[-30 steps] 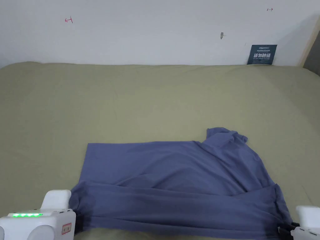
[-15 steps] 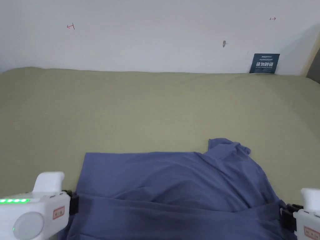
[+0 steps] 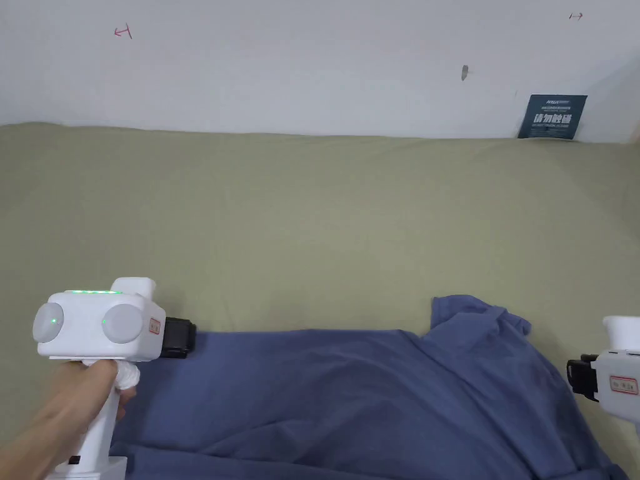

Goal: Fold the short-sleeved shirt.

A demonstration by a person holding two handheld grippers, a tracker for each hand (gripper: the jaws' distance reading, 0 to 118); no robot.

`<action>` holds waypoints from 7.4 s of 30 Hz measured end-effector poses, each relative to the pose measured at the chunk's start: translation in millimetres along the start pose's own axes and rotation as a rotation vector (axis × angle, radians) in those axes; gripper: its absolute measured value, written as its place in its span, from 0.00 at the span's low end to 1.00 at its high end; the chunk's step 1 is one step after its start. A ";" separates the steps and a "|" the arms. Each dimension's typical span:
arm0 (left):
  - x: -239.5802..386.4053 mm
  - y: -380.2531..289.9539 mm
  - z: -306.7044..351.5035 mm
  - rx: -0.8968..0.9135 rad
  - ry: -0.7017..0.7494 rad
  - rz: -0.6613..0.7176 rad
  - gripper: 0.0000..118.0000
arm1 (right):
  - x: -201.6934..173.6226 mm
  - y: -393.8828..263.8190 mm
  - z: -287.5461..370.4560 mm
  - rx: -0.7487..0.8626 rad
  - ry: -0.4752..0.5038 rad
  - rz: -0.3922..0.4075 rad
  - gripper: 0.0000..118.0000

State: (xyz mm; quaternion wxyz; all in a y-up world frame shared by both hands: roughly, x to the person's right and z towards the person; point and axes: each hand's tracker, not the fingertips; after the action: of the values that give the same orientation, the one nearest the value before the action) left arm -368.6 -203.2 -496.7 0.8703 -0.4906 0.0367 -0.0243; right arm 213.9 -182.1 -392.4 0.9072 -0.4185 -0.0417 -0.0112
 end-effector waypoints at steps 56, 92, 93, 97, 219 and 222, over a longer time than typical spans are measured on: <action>-55.8 -195.0 197.1 0.172 -0.214 -0.035 0.01 | 16.3 -146.6 182.7 0.066 0.130 0.006 0.00; -12.3 -199.3 221.8 0.338 -0.210 0.004 0.00 | -90.0 -121.9 216.0 0.390 0.078 -0.005 0.00; -12.6 -197.6 221.3 0.328 -0.222 0.018 0.00 | -101.0 -125.6 214.2 0.411 0.064 0.010 0.00; -16.7 -198.3 220.1 0.294 -0.345 0.079 0.00 | -126.9 -127.0 223.8 0.545 -0.006 0.024 0.00; 170.1 -202.3 73.4 -0.323 -0.935 0.158 0.00 | -153.8 -152.3 196.2 0.533 -0.017 0.021 0.00; 161.1 -197.2 83.2 -0.338 -0.928 0.157 0.00 | -154.5 -154.7 194.9 0.521 -0.013 0.022 0.00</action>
State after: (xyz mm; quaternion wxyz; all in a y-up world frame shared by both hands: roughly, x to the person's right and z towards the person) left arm -202.1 -247.0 -291.4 0.7024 -0.5796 -0.3141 0.2684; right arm 38.6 -136.7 -162.3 0.9842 -0.1711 -0.0445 0.0125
